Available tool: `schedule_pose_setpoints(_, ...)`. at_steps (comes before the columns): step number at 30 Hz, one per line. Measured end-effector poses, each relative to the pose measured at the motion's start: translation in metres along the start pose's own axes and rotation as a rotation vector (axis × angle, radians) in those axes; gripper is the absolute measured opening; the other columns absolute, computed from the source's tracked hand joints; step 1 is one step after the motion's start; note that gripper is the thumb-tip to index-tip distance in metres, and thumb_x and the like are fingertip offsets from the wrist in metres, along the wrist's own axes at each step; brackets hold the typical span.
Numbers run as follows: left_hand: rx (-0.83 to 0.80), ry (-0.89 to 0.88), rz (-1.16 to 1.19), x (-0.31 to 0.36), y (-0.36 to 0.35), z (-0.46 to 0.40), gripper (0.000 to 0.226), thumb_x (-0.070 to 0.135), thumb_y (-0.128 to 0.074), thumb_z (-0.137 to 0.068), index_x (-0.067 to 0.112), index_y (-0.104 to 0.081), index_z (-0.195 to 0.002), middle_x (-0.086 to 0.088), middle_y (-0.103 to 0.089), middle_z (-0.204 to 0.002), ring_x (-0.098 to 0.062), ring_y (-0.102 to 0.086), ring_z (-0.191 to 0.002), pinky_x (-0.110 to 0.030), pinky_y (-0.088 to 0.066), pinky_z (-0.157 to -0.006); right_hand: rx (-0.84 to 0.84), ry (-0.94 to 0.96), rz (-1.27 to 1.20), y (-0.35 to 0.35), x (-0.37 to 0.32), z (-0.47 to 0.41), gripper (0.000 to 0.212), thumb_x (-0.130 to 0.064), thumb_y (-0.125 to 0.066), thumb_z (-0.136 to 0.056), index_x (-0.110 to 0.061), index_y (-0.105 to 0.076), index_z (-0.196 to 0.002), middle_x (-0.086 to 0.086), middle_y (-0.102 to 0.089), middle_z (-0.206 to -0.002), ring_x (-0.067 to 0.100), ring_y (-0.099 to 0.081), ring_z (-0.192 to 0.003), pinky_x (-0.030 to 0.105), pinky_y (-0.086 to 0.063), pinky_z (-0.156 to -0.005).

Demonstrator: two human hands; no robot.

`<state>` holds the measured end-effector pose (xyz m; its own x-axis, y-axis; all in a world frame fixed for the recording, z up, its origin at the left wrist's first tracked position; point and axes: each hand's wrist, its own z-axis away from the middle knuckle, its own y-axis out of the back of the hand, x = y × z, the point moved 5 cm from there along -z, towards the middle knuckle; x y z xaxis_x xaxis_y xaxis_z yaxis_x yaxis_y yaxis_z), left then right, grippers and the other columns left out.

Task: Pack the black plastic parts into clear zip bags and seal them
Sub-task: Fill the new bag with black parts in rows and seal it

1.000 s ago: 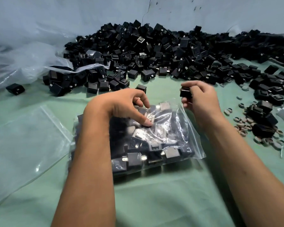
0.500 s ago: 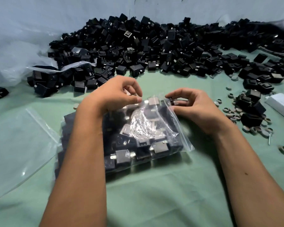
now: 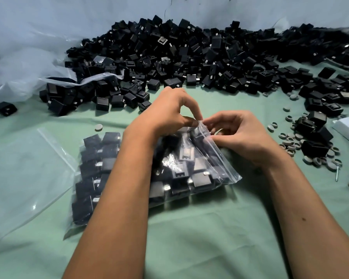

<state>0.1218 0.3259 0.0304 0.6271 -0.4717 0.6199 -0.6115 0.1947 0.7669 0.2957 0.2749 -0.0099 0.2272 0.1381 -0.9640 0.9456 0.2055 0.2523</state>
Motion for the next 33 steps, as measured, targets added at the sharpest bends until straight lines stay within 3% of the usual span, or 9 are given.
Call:
schedule_pose_setpoints(5,0.105,-0.057,0.049,0.009,0.005,-0.001,0.014,0.018,-0.086,-0.081,0.027,-0.082,-0.092,0.002,-0.065,-0.104,-0.017,-0.058,-0.107,-0.024,-0.040,-0.083,-0.016,0.035,0.065,-0.004,-0.005,0.001,0.025,-0.011,-0.091,-0.073,-0.010,-0.079,-0.096,0.029,-0.071,-0.093,0.045,-0.062,-0.070,0.071,-0.051,-0.070)
schedule_pose_setpoints(7,0.127,-0.087,0.034,0.013,0.007,-0.002,0.014,0.018,-0.086,-0.082,0.027,-0.083,-0.092,0.002,-0.065,-0.103,-0.015,-0.059,-0.103,-0.021,-0.039,-0.081,-0.057,0.037,0.005,-0.014,-0.008,0.003,0.022,-0.009,-0.090,-0.076,-0.005,-0.080,-0.095,0.029,-0.072,-0.096,0.059,-0.064,-0.080,0.077,-0.050,-0.075)
schedule_pose_setpoints(10,0.134,-0.085,0.048,0.014,0.007,-0.001,0.014,0.018,-0.086,-0.082,0.026,-0.083,-0.092,0.003,-0.065,-0.103,-0.012,-0.060,-0.101,-0.019,-0.039,-0.080,0.000,0.084,0.057,-0.010,-0.012,0.003,0.016,-0.008,-0.082,-0.083,-0.002,-0.079,-0.097,0.017,-0.076,-0.099,0.036,-0.071,-0.087,0.061,-0.057,-0.081)
schedule_pose_setpoints(14,0.154,-0.087,0.035,0.014,0.010,0.000,0.014,0.017,-0.087,-0.080,0.024,-0.083,-0.092,0.004,-0.065,-0.101,-0.011,-0.060,-0.099,-0.017,-0.039,-0.077,0.018,0.040,-0.056,-0.010,-0.008,0.000,0.019,0.003,-0.055,-0.102,-0.012,-0.065,-0.108,0.006,-0.078,-0.084,0.013,-0.072,-0.070,0.027,-0.056,-0.062)
schedule_pose_setpoints(16,0.172,-0.093,0.044,0.013,0.012,0.000,0.014,0.016,-0.088,-0.079,0.023,-0.083,-0.091,0.005,-0.065,-0.099,-0.010,-0.062,-0.096,-0.015,-0.039,-0.075,-0.030,-0.004,-0.133,-0.018,-0.005,0.000,0.021,0.004,-0.047,-0.105,-0.014,-0.057,-0.109,0.003,-0.075,-0.075,0.010,-0.064,-0.058,0.019,-0.047,-0.050)
schedule_pose_setpoints(21,0.176,-0.067,0.096,0.009,0.012,0.002,0.016,0.014,-0.087,-0.079,0.024,-0.083,-0.091,0.005,-0.066,-0.101,-0.011,-0.062,-0.097,-0.022,-0.044,-0.080,-0.008,-0.018,-0.187,-0.010,-0.009,0.001,0.015,-0.005,-0.044,-0.107,-0.015,-0.052,-0.115,0.008,-0.078,-0.086,0.019,-0.058,-0.063,0.022,-0.033,-0.048)
schedule_pose_setpoints(26,0.171,-0.041,0.082,0.004,0.014,0.003,0.012,0.019,-0.087,-0.080,0.026,-0.082,-0.088,0.007,-0.065,-0.103,0.006,-0.057,-0.081,-0.010,-0.040,-0.070,-0.056,0.005,-0.212,-0.023,-0.011,0.003,0.012,-0.010,-0.044,-0.109,-0.015,-0.051,-0.117,-0.001,-0.074,-0.076,0.009,-0.065,-0.056,0.017,-0.046,-0.046)
schedule_pose_setpoints(30,0.301,0.104,0.100,-0.020,0.036,0.013,0.010,0.023,-0.083,-0.085,0.031,-0.078,-0.084,0.018,-0.067,-0.097,0.007,-0.061,-0.089,-0.013,-0.049,-0.080,0.239,0.016,-0.157,0.000,-0.003,-0.005,0.010,-0.015,-0.050,-0.107,-0.018,-0.058,-0.103,0.003,-0.072,-0.071,0.010,-0.048,-0.048,0.017,-0.036,-0.041)
schedule_pose_setpoints(33,0.442,0.257,0.079,-0.050,0.063,0.027,0.013,0.021,-0.079,-0.087,0.032,-0.076,-0.081,0.015,-0.071,-0.090,-0.004,-0.066,-0.087,-0.031,-0.056,-0.086,0.445,0.089,-0.025,0.010,-0.011,-0.010,0.011,-0.017,-0.055,-0.105,-0.021,-0.059,-0.095,0.008,-0.075,-0.074,0.015,-0.040,-0.047,0.023,-0.033,-0.042)
